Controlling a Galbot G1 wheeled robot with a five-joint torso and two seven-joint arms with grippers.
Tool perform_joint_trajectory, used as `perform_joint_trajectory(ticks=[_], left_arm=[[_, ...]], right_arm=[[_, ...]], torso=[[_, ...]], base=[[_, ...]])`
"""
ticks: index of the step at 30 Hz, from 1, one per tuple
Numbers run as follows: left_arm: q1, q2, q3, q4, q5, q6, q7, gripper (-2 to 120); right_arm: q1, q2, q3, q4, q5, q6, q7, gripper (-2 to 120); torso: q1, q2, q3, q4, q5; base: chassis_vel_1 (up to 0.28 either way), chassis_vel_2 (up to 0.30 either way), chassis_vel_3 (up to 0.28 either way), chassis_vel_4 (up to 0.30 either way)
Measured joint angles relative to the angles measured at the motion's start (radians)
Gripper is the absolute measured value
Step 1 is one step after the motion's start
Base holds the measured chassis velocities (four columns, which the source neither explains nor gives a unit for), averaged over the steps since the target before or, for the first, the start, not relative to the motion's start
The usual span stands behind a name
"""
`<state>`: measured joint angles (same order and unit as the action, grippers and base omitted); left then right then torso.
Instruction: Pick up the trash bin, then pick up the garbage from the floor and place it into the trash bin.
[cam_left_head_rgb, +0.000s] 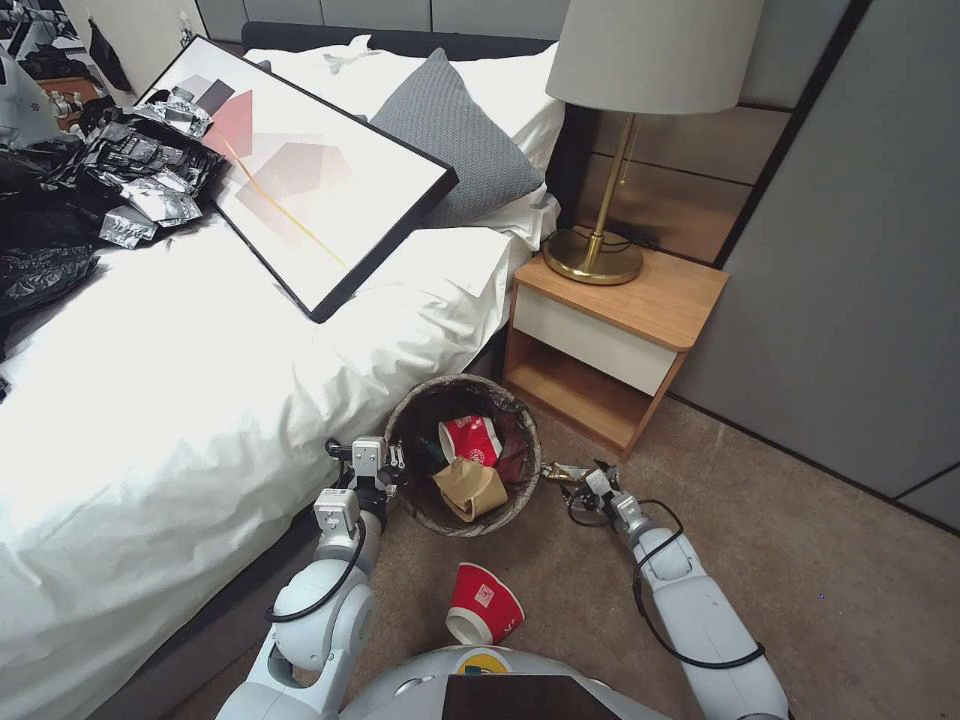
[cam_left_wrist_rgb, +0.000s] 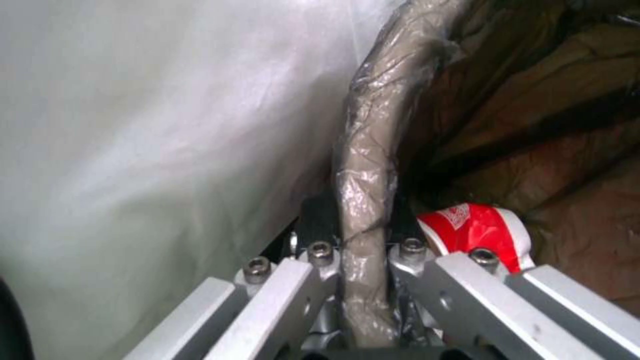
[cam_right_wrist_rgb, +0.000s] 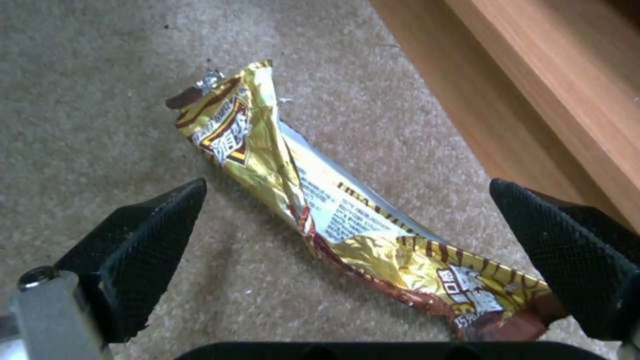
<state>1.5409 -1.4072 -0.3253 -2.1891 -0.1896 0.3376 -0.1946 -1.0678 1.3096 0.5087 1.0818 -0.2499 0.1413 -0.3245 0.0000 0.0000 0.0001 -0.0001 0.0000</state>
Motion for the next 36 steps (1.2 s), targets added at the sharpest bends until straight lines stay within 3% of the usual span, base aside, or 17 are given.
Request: perform_joint_trajectory(ticks=[17,20,21,26,28,34,35,36], left_arm=[[0.001,-0.001,-0.001,0.0,0.001,0.002,-0.001,0],[0.001,-0.001,-0.001,0.0,0.002,0.002,-0.001,0],[0.001,-0.001,-0.001,0.001,0.002,0.002,-0.001,0],[0.001,-0.002,-0.001,0.001,0.002,0.002,-0.001,0],[0.001,-0.002,-0.001,0.002,0.003,0.003,-0.002,0],[0.0,-0.004,-0.001,0.004,0.004,0.004,-0.002,0],[-0.002,-0.003,-0.001,0.004,0.004,0.005,-0.002,0],[-0.004,-0.003,-0.001,0.006,0.004,0.006,-0.002,0]], right_arm=[[0.052,0.002,-0.006,-0.083,0.009,0.007,-0.033,100],[0.058,0.003,-0.007,-0.096,0.015,0.007,-0.033,93],[0.06,0.004,-0.007,-0.101,0.017,0.007,-0.033,84],[0.071,0.007,-0.007,-0.121,0.021,0.012,-0.038,75],[0.085,0.01,-0.006,-0.141,0.024,0.016,-0.042,60],[0.101,0.012,-0.007,-0.174,0.033,0.016,-0.04,41],[0.101,0.012,-0.007,-0.177,0.035,0.017,-0.037,36],[0.1,0.013,-0.006,-0.177,0.038,0.02,-0.029,22]], torso=[[0.0,0.0,0.0,0.0001,0.0],[0.0,0.0,0.0,0.0001,0.0],[0.0,0.0,0.0,0.0001,0.0],[0.0,0.0,0.0,0.0,0.0],[0.0,0.0,0.0,0.0002,-0.0001],[0.0,0.0,0.0,0.0001,0.0],[0.0,0.0,0.0,0.0001,0.0],[0.0,0.0,0.0,0.0001,0.0]], base=[[0.0,0.0,0.0,0.0],[0.0,0.0,0.0,0.0],[0.0,0.0,0.0,0.0],[0.0,0.0,0.0,0.0],[0.0,0.0,0.0,0.0],[0.0,0.0,0.0,0.0],[0.0,0.0,0.0,0.0],[0.0,0.0,0.0,0.0]])
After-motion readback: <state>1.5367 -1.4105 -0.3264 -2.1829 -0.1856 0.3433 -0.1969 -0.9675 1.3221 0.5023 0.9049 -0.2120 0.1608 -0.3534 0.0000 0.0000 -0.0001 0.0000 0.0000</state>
